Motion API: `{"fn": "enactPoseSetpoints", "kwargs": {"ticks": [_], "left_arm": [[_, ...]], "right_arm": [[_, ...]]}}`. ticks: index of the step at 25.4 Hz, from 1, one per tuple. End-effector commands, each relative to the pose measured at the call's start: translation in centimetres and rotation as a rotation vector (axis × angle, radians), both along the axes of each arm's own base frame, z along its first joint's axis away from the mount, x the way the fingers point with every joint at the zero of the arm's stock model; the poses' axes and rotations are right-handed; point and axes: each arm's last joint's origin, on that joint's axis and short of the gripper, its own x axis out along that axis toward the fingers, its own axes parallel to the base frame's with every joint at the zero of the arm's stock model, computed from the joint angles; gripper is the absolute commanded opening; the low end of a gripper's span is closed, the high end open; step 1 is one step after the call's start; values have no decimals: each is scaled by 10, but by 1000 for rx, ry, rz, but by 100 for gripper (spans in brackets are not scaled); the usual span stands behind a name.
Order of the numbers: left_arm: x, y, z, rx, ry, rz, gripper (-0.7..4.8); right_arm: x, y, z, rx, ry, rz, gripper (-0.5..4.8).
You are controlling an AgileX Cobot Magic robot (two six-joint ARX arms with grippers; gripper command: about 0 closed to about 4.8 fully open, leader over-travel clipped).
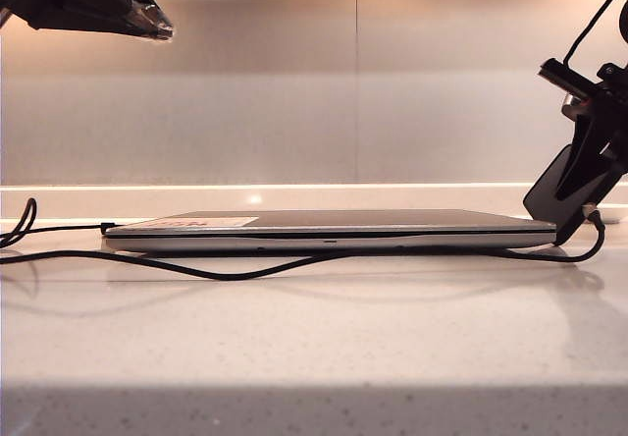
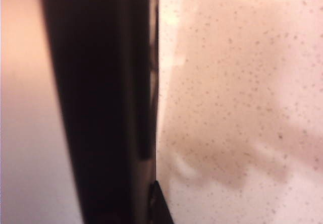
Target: Pick up the charging cable and the phone, plug the charging cable into the charging port on the phone, and finally place them back on the table.
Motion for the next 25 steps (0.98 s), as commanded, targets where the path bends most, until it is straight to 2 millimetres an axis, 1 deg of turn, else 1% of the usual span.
{"fn": "enactPoseSetpoints", "kwargs": {"ticks": [1,5,8,12,21,22,23,25], "left_arm": [[0,0,3,-4,-14,-5,-6],[0,0,3,-3,-15,-5,-6],[0,0,3,0,-17,-6,-6],[0,0,3,9,-25,-9,-6],[0,0,3,9,-26,-9,-6],[0,0,3,9,-26,-9,-6],[-1,0,3,8,-29,-9,-6],[-2,1,6,3,-38,-9,-6]], "right_arm": [[-1,-1,-2,-49,5,13,154],[-1,-2,-1,-79,9,5,158],[-3,-3,5,-146,39,2,158],[-5,-6,25,-266,70,33,158],[-3,-5,52,-277,34,44,171],[-4,-5,59,-278,35,44,169],[-4,-6,61,-283,36,42,151],[-6,-6,68,-310,29,34,62]]}}
